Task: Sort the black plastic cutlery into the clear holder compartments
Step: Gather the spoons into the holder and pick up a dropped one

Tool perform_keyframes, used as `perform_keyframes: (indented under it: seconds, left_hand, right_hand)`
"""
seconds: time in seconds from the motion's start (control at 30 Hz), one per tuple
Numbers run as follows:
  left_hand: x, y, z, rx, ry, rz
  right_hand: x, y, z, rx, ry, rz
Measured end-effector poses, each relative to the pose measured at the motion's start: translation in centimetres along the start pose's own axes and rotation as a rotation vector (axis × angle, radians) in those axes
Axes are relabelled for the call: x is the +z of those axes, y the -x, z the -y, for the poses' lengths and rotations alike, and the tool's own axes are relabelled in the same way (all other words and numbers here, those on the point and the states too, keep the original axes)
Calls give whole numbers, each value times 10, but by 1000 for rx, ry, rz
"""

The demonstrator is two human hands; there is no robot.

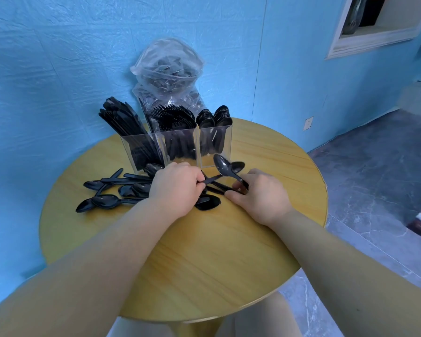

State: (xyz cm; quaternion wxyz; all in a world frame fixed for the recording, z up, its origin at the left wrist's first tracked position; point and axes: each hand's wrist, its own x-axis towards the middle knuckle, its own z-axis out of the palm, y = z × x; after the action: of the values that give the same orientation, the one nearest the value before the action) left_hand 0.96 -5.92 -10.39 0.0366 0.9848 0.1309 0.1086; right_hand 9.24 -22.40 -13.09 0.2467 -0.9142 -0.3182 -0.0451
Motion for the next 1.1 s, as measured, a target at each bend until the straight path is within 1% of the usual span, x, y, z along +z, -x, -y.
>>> perform_keyframes:
  seconds: [0.17,0.27,0.43,0.53,0.6,0.7,0.8,0.9,1.1]
  left_hand:
    - [-5,19,10,-41,72,-182]
    - [-5,43,21,-106,163,-266]
    - [6,65,31,-198,316,-335]
    - [9,63,30,-199,335,-364]
    - [11,62,31,-180,348,-373]
    - [14,63,33,-163,377,-381]
    - [15,62,35,-158,405,-373]
    - [14,60,35,-186,394,-369]
    - [13,61,35,-214,369,-376]
  right_hand:
    - [1,0,-2,1,-47,-11]
    - [-1,1,-1,7,-83,4]
    - [-7,-6,7,58,-38,118]
    - [-10,-13,15,48,-2,184]
    - [-11,-15,17,61,6,183]
    - [-15,-13,17,108,7,112]
    - [-21,-9,18,173,-152,22]
    - [-21,-9,27,187,-357,-46]
    - [-11,-8,57,234,-785,-10]
